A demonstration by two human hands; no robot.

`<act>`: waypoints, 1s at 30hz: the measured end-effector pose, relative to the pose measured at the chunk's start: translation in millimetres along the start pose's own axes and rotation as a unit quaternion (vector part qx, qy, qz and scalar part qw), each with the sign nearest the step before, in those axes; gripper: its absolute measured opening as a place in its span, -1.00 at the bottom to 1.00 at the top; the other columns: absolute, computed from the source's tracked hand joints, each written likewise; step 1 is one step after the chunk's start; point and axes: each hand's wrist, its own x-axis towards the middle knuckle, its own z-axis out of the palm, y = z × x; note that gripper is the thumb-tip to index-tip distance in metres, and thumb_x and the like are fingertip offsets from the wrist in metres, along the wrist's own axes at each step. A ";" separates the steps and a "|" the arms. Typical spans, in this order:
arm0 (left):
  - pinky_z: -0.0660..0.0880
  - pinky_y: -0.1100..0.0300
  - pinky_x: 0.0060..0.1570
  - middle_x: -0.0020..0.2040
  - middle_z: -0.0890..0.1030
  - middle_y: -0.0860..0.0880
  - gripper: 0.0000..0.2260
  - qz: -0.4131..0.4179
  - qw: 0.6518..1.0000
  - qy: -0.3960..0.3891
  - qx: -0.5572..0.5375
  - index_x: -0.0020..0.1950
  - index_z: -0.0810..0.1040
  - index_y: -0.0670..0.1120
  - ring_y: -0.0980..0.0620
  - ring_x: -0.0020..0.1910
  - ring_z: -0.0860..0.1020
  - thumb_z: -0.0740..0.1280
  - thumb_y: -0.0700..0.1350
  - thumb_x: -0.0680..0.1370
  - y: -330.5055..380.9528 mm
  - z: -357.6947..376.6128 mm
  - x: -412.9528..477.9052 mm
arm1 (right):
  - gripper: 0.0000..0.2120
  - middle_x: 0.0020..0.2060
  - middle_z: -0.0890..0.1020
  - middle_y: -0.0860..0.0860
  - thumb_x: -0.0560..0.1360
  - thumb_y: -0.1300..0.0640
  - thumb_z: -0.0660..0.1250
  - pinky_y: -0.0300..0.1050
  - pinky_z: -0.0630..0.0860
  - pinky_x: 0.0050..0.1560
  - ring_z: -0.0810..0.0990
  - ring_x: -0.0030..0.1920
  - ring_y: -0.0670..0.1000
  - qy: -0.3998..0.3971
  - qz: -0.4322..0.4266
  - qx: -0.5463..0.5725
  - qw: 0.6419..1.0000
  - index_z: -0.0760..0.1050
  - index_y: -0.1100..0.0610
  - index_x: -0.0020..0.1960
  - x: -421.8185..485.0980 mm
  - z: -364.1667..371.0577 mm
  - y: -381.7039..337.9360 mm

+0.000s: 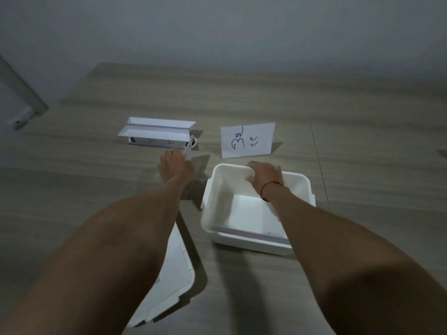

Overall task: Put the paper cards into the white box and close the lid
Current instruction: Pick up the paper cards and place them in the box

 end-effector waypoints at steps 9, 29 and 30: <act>0.57 -0.07 0.10 0.17 0.62 -0.21 -0.74 -0.011 0.994 -0.103 -0.042 0.20 0.53 -0.18 -0.23 0.14 0.60 0.33 -0.24 0.51 -14.4 23.0 13.8 | -0.71 0.21 0.58 -0.01 0.54 -0.03 0.25 0.00 0.25 0.22 0.46 0.27 0.08 0.051 -0.021 -0.015 0.998 0.46 -0.01 0.24 15.8 13.9 -3.6; 0.58 -0.05 -0.09 0.01 0.67 -0.21 -0.76 0.200 0.973 -0.021 -0.109 0.06 0.63 -0.12 -0.24 -0.05 0.62 0.20 -0.13 0.52 69.5 -91.7 -71.3 | -0.43 0.55 0.02 0.16 0.56 0.29 0.09 0.13 0.24 0.45 0.15 0.51 0.22 -0.053 0.203 0.105 0.972 0.04 0.15 0.54 -97.1 -45.3 48.1; 0.56 -0.03 -0.14 -0.02 0.68 -0.21 -0.77 0.220 0.968 -0.031 -0.118 0.03 0.64 -0.15 -0.21 -0.08 0.62 0.22 -0.14 0.52 76.0 -93.0 -76.0 | -0.46 0.53 0.12 0.18 0.56 0.29 0.09 0.10 0.28 0.43 0.25 0.47 0.22 -0.054 0.208 0.111 0.970 0.08 0.19 0.52 -101.9 -46.6 50.2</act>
